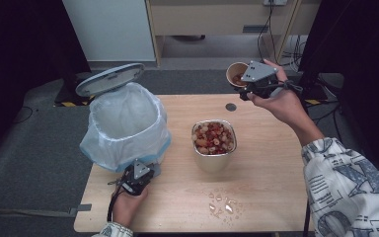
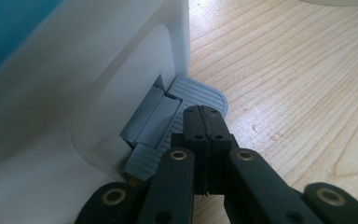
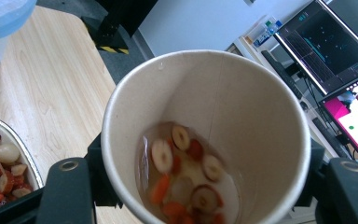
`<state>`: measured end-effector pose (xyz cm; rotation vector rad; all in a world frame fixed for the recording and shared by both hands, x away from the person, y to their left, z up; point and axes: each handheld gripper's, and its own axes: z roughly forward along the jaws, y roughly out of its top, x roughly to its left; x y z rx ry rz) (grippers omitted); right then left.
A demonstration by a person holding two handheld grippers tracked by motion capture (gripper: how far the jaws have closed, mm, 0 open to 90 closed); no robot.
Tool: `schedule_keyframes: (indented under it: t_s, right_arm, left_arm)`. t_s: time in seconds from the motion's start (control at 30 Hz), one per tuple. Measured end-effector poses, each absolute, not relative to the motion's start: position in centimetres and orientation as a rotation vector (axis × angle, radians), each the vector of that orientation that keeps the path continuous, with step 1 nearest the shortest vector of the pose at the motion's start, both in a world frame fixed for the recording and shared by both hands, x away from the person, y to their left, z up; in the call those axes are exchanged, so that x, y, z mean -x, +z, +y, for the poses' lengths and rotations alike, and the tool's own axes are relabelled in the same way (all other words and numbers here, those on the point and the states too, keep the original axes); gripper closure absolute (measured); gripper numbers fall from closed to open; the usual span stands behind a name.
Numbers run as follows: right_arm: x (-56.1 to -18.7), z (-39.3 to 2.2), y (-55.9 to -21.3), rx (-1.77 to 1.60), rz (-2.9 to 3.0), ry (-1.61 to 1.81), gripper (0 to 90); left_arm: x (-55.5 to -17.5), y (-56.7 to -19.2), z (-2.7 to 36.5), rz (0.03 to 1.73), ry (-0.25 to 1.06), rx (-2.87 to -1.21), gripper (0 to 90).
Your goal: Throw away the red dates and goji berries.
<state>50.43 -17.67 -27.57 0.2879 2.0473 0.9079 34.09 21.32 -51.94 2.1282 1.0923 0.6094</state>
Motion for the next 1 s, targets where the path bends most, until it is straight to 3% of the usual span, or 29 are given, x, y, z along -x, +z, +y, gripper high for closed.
schedule_keyframes:
  t_s: [1.0]
  right_arm:
    - [-49.1, -15.7, -30.2, -0.159, 2.081, 0.776, 32.3]
  left_arm:
    - [-34.1, -52.0, 21.3, 1.092, 0.608, -2.126, 89.7]
